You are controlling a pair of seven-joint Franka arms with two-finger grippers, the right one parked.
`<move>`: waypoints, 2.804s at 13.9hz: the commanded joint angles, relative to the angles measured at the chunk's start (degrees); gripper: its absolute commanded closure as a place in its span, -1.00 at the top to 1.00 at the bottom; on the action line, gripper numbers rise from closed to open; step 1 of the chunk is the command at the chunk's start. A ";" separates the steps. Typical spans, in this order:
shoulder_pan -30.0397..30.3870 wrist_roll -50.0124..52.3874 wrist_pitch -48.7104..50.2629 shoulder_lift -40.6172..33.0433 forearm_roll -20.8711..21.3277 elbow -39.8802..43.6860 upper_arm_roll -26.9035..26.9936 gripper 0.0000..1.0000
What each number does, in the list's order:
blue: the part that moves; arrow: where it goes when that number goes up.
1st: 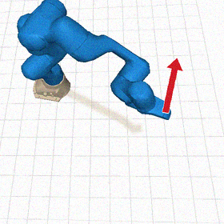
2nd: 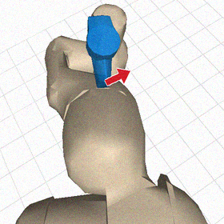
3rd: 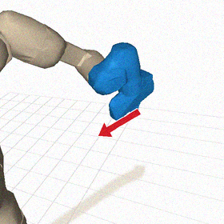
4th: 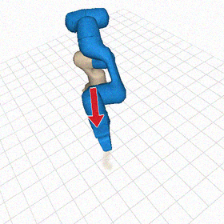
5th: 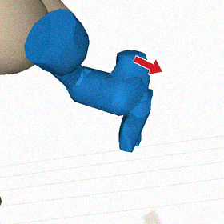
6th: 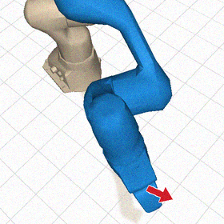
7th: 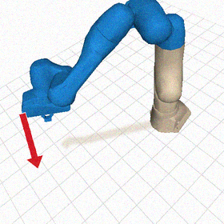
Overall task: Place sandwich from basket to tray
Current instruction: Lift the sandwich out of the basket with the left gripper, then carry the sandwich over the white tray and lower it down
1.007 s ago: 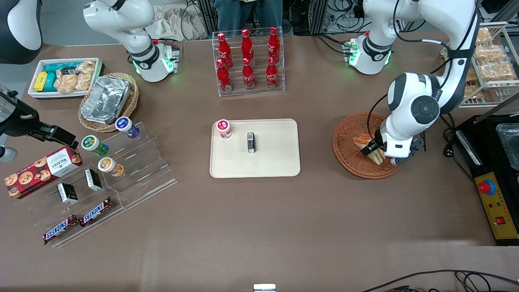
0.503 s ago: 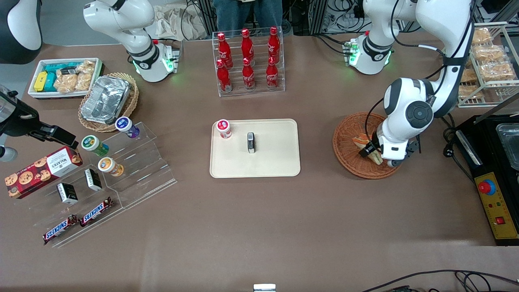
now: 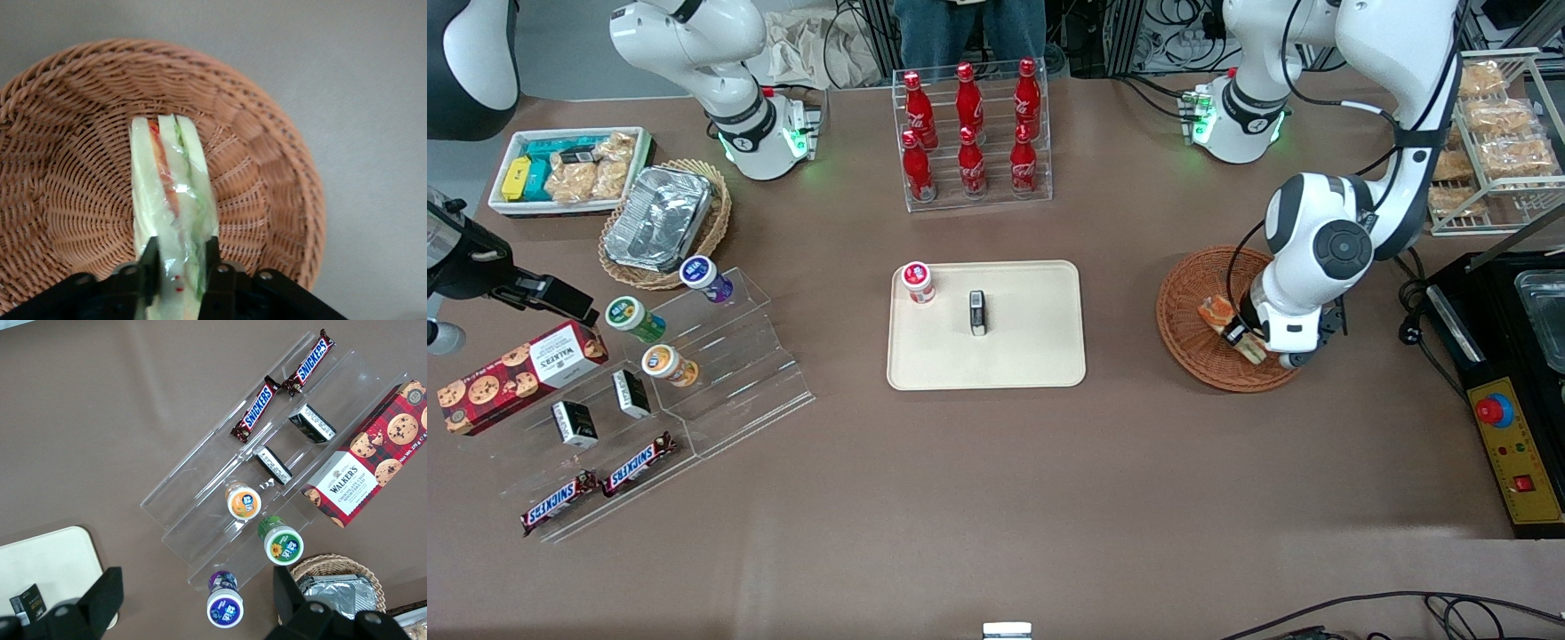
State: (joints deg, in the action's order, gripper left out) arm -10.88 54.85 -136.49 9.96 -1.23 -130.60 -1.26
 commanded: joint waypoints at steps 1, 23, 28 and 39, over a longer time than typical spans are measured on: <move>-0.19 1.23 7.77 -0.99 0.17 5.15 0.20 -1.00; 0.95 -20.40 55.46 -2.93 0.17 42.18 -4.09 -1.00; -0.19 -16.26 54.67 -0.64 -3.32 42.62 -8.76 -1.00; -4.14 -19.78 39.05 2.94 -6.77 34.10 -13.94 -1.00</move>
State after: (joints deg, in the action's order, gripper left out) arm -14.43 35.89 -92.84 10.96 -7.32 -94.91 -13.61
